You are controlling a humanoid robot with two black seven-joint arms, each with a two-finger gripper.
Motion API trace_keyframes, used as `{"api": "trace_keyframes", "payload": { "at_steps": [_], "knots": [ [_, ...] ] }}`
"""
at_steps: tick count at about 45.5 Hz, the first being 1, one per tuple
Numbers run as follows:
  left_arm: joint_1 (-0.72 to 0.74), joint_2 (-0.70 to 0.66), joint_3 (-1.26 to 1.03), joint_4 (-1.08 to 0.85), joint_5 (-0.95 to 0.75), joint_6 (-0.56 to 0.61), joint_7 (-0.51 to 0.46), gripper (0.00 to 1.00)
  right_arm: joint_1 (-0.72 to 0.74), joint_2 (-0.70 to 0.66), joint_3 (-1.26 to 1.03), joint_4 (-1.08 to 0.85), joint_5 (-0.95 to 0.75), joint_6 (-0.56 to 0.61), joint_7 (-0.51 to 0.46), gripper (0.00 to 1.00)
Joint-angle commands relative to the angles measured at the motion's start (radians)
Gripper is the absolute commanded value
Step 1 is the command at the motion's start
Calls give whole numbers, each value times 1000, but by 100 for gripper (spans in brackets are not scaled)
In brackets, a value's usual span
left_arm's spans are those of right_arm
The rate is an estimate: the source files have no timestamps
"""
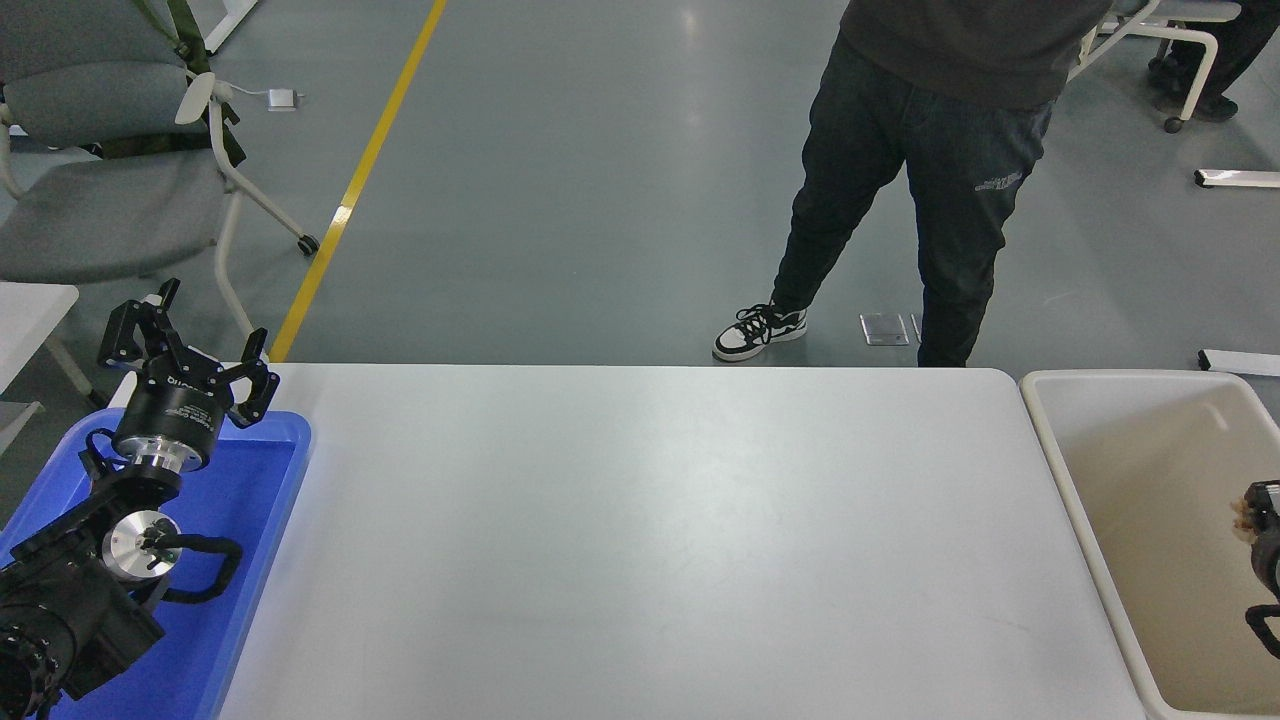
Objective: Clean the table surface
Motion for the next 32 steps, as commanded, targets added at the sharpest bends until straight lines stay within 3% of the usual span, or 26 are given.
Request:
{"api": "trace_keyframes", "payload": {
  "at_steps": [1,23,32],
  "knots": [
    [0,0,0,0,0,0,0,100,2,-1,-19,-1,1,-4,-1,100],
    [0,0,0,0,0,0,0,100,39,-13,18,23,64,11,1,100],
    [0,0,0,0,0,0,0,100,37,-44,355,207,184,16,8,100]
  ]
}}
